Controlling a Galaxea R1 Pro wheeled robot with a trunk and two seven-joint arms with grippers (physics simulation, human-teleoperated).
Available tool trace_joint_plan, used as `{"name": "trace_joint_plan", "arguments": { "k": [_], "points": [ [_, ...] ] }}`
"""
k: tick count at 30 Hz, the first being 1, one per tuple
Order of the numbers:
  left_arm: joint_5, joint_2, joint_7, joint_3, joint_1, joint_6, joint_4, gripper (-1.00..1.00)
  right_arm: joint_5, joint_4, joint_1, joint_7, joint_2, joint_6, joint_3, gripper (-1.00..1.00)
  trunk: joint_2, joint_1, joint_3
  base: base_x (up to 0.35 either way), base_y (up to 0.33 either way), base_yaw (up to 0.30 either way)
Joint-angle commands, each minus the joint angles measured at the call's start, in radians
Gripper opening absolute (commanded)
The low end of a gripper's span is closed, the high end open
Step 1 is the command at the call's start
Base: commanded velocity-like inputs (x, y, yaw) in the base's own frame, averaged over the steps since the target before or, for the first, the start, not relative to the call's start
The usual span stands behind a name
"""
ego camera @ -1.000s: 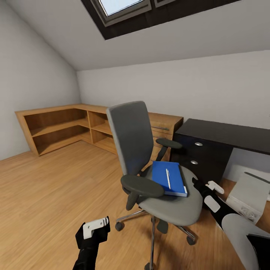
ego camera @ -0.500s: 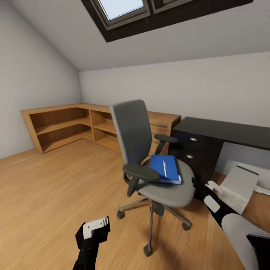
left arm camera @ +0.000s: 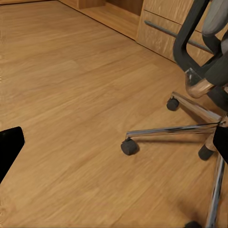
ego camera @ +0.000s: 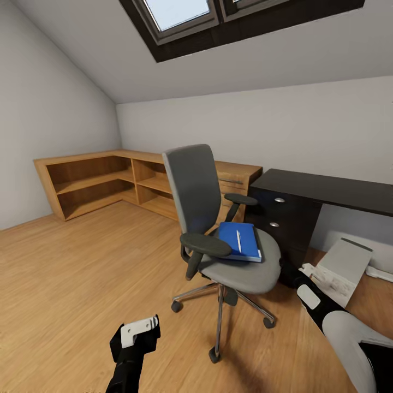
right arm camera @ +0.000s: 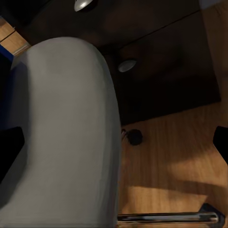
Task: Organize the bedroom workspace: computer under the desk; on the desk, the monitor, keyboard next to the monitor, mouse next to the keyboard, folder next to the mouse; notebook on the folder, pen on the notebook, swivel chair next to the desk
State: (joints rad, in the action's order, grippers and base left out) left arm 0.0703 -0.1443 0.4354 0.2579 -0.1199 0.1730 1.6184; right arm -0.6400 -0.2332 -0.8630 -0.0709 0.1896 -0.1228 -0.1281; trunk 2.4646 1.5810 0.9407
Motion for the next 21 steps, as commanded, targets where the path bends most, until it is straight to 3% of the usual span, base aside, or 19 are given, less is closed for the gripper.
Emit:
{"name": "trace_joint_plan", "arguments": {
  "k": [1,21],
  "points": [
    [0.007,0.0,0.005,0.001,0.0,0.003,0.002,1.0,-0.009,0.002,-0.001,-0.007,0.0,-0.003,-0.002,1.0,0.0,0.0,0.002,-0.001,0.0,0.13],
    [0.007,0.0,0.006,0.002,0.0,0.003,0.002,1.0,-0.01,0.002,-0.001,-0.008,-0.005,-0.001,-0.004,1.0,0.0,0.0,0.023,0.0,0.0,0.181]
  ]
}}
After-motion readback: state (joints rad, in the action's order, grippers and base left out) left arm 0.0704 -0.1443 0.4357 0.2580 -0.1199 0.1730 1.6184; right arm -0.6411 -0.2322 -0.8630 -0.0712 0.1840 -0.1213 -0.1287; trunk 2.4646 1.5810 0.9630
